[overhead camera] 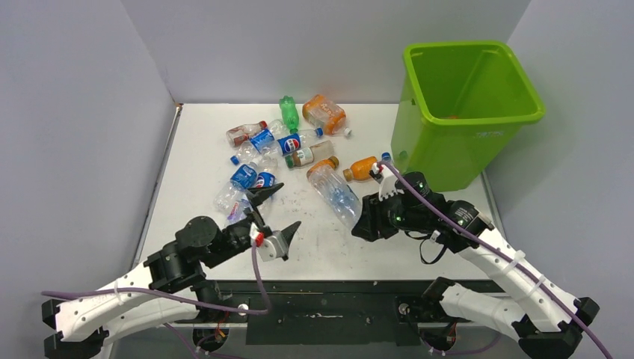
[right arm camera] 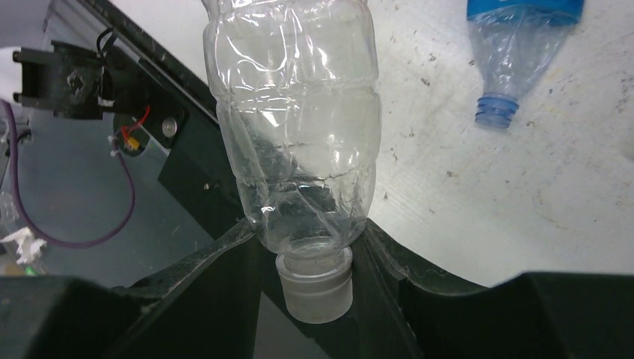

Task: Put the plastic bottles in the bin
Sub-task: Pick up the plastic bottle at the center of the board.

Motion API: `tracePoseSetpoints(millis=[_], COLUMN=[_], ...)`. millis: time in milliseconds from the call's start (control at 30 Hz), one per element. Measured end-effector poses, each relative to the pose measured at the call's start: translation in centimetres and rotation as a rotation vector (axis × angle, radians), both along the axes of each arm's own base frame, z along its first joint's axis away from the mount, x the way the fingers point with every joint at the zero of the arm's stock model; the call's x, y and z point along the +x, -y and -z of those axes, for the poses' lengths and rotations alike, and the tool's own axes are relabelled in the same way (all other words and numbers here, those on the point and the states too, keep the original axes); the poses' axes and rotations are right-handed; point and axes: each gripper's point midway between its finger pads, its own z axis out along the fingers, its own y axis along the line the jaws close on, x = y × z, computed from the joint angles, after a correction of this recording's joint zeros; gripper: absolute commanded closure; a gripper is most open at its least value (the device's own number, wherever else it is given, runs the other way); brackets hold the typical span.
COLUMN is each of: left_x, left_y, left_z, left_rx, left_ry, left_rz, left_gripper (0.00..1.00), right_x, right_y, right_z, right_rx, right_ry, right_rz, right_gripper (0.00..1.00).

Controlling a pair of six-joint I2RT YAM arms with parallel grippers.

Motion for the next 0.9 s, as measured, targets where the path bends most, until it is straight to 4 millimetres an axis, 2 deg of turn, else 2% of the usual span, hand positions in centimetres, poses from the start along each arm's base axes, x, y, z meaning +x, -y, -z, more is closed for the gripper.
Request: tracePoseSetpoints(millis=[67, 233, 367, 533, 833, 867, 900], left_x=[0.2, 1.7, 2.7, 3.2, 3.8, 3.8, 3.9], left_y=[0.3, 1.7, 2.5, 3.4, 4.7, 4.6, 4.7], left_z=[1.0, 5.3, 7.5, 8.4, 9.9, 9.9, 9.8], left_rx=[0.114, 0.438, 0.604, 0.697, 0.781, 0.782, 0.779], left_ry=[0.082, 0.252, 0.331, 0.398, 0.416, 0.416, 0.421], left_rz=[0.009, 0.024, 0.045, 0.074, 0.088, 0.085, 0.082], left_gripper=[0.04, 0.04, 0.04, 0.00, 0.30, 0.28, 0.20], right_x=[-0.6, -1.8, -2.2, -2.6, -4.2, -4.3, -4.3], right_y=[-0.1, -0.8, -1.2, -2.0, -2.1, -2.2, -2.2], right_z=[0.3, 1.5, 1.0, -1.0, 0.3, 0.3, 0.4], right_rx=[-0.010, -0.035, -0.032, -0.003, -0.075, -0.080, -0.085], right_ry=[-0.027, -0.117, -0.148, -0.129, -0.177, -0.176, -0.173], right_rz=[-0.035, -0.110, -0.146, -0.188, -0.234, -0.236, -0.237], right_gripper=[0.95, 0.95, 0.95, 0.95, 0.95, 0.95, 0.95])
